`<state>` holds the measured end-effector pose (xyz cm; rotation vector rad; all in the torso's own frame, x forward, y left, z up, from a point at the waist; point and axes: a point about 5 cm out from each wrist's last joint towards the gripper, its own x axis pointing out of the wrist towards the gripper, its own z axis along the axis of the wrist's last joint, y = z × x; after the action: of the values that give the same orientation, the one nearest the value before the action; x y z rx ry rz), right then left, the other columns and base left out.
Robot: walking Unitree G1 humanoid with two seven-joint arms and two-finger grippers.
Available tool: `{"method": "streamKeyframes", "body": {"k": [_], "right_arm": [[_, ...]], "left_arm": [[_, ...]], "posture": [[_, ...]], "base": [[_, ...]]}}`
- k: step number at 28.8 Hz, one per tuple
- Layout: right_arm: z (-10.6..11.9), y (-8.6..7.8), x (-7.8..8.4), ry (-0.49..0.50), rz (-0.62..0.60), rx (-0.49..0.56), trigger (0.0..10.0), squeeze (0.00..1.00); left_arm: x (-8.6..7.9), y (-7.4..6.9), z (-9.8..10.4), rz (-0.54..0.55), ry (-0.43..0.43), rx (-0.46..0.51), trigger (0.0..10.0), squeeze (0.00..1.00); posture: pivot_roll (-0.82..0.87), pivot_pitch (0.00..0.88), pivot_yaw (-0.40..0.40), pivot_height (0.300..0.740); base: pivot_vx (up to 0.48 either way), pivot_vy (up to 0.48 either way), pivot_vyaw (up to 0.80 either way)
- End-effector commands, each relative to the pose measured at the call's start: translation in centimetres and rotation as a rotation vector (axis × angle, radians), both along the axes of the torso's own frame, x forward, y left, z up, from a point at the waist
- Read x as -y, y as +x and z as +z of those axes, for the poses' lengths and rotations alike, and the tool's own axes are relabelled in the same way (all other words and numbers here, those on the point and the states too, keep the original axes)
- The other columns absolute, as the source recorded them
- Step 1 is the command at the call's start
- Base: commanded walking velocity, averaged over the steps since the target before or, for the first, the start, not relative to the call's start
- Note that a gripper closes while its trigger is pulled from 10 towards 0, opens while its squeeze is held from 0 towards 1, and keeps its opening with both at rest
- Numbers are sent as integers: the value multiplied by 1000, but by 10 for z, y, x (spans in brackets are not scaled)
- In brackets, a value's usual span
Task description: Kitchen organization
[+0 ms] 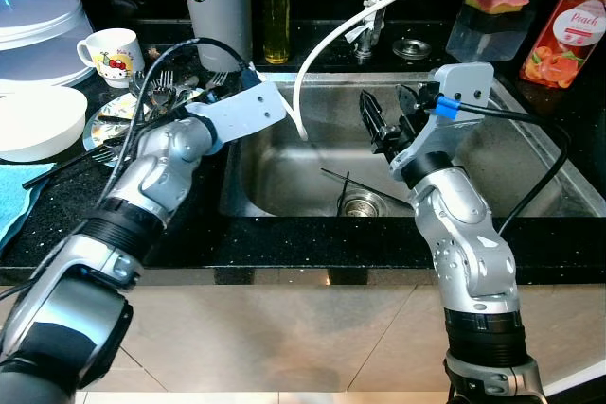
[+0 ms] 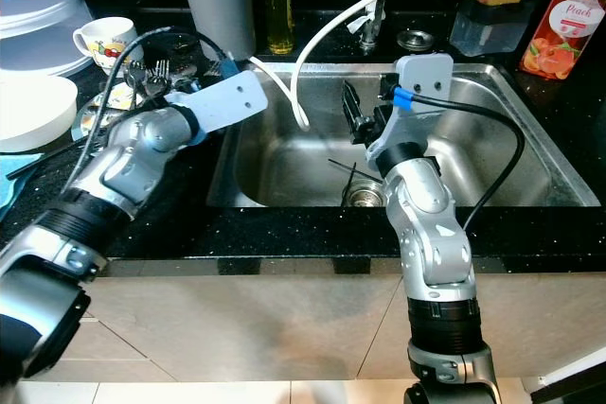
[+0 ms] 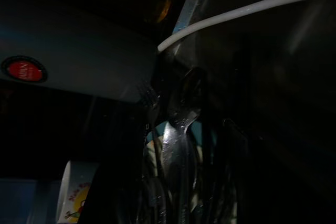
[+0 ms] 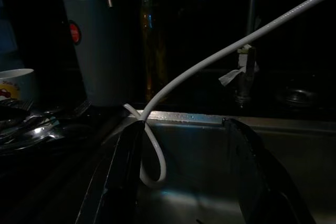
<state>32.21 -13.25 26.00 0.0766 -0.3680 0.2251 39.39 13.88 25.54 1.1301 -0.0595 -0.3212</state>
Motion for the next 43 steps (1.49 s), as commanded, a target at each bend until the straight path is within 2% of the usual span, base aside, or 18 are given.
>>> {"method": "streamKeyframes", "body": {"k": [1, 14, 16, 17, 19, 21, 22, 23, 25, 29, 42, 43], "right_arm": [[2, 0, -1, 15, 4, 11, 10000, 0], [2, 0, -1, 26, 0, 10, 10000, 0], [1, 0, -2, 27, -1, 9, 10000, 0], [1, 0, -2, 28, -1, 9, 10000, 0], [1, 0, -2, 28, -1, 9, 10000, 0], [1, 0, -1, 28, -1, 9, 10000, 0], [1, 0, -1, 28, -1, 9, 10000, 0], [1, 0, -1, 28, -1, 9, 10000, 0], [1, 0, -1, 28, -1, 9, 10000, 0], [1, 0, -1, 31, -2, 7, 10000, 0], [0, 0, -1, 34, -3, 1, 10000, 0], [0, 0, -1, 34, -3, 1, 10000, 0]], "left_arm": [[-5, 1, 1, 2, 50, -10, 10000, 0], [-19, 5, -6, 47, 94, -36, 10000, 0], [-20, 6, -8, 56, 97, -40, 9608, 0], [-21, 7, -10, 63, 97, -42, 6667, 0], [-21, 7, -10, 63, 97, -42, 6667, 0], [-22, 7, -11, 70, 98, -42, 3804, 0], [-22, 7, -11, 70, 98, -42, 3804, 0], [-23, 7, -11, 73, 98, -42, 2078, 0], [-24, 7, -13, 77, 95, -48, 0, 0], [-24, 7, -18, 79, 58, -82, 0, 0], [-25, 7, -19, 84, 56, -79, 0, 0], [-22, 6, -19, 73, 38, -86, 10000, 0]], "posture": [[46, 63, 31, 740], [51, 64, 36, 740], [51, 64, 36, 740], [51, 64, 36, 740], [51, 64, 36, 740], [51, 64, 36, 740], [51, 64, 36, 740], [51, 64, 36, 740], [50, 67, 34, 740], [50, 79, 32, 740], [50, 90, 28, 740], [53, 91, 29, 740]], "base": [[0, 0, 0], [0, 0, 0], [0, 0, 0], [0, 0, 0], [0, 0, 0], [0, 0, 0], [0, 0, 0], [0, 0, 0], [0, 0, 0], [0, 0, 0], [0, 0, 0], [0, 0, 0]]}}
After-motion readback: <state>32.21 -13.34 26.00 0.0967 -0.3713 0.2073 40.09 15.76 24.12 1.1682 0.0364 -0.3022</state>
